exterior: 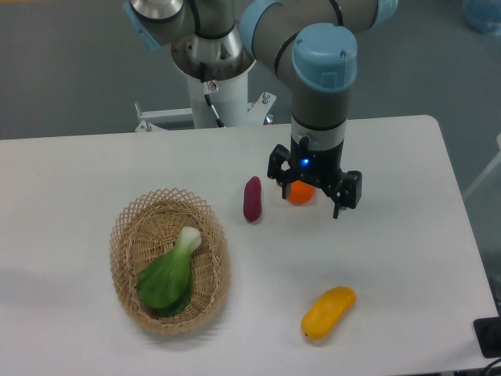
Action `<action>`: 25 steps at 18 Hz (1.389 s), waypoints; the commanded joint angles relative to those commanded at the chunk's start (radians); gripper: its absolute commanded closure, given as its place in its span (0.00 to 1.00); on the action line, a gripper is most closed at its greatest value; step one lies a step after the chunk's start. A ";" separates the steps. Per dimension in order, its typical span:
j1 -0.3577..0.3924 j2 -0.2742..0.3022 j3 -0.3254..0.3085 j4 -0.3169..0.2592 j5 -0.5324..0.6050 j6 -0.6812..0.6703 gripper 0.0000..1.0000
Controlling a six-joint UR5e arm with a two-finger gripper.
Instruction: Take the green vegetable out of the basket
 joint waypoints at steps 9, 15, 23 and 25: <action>-0.034 0.012 -0.023 0.012 -0.020 -0.067 0.00; -0.106 0.008 -0.110 0.155 -0.023 -0.152 0.00; -0.250 -0.061 -0.159 0.232 -0.025 -0.307 0.00; -0.282 -0.072 -0.169 0.258 -0.023 -0.308 0.00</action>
